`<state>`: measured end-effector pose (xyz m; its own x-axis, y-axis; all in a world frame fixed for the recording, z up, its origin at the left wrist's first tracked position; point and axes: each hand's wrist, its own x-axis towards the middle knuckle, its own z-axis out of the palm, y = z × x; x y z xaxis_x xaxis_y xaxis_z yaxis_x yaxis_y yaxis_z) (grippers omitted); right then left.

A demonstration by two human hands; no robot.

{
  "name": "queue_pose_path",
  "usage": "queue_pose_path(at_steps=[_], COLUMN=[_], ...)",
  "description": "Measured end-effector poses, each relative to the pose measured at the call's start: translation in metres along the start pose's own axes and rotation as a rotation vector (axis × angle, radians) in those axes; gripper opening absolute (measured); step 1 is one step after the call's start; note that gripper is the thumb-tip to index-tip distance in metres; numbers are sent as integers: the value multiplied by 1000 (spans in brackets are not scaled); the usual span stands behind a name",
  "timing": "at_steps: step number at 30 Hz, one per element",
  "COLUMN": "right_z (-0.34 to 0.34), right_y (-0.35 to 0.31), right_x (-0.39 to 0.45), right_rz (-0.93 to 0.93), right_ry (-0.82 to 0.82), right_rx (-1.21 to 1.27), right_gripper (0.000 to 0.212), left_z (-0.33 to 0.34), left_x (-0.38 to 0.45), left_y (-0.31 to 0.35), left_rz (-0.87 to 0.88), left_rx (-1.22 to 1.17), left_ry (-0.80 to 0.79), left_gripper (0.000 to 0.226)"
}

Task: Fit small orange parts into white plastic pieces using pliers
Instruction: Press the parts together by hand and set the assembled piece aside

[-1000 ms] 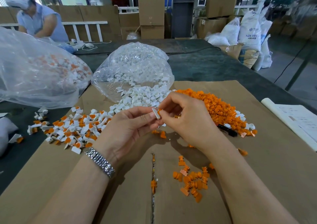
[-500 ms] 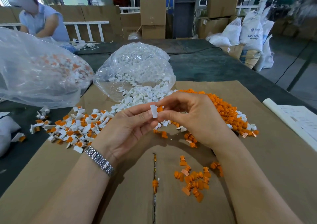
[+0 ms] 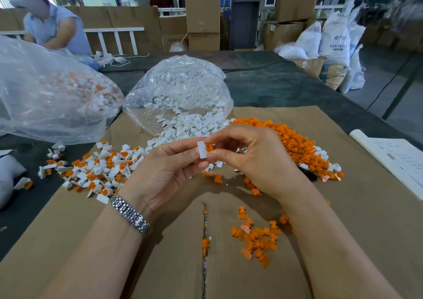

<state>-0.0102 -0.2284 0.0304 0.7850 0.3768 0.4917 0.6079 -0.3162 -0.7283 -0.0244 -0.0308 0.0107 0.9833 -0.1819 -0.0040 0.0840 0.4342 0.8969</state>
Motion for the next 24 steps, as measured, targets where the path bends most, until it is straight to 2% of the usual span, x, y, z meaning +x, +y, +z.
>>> queue_pose_path(at_steps=[6,10,14,20,24], right_z=[1,3,5,3,3], right_y=[-1,-2,-2,-1,-1], right_x=[0,0,1,0,0], right_rz=[27,3,-5,31,25], right_ry=[29,35,29,-14,-2], right_rx=[18,-29,-72,-30,-19], right_gripper=[21,21,22,33,34], left_z=[1,4,5,5,4], left_x=[-3,-2,-1,-1,-2], left_y=[5,3,1,2,4], left_rz=[27,63,67,47,29], left_rx=[23,63,85,20,35], left_ry=[-21,17,55,108,104], left_gripper=[32,21,20,15,13])
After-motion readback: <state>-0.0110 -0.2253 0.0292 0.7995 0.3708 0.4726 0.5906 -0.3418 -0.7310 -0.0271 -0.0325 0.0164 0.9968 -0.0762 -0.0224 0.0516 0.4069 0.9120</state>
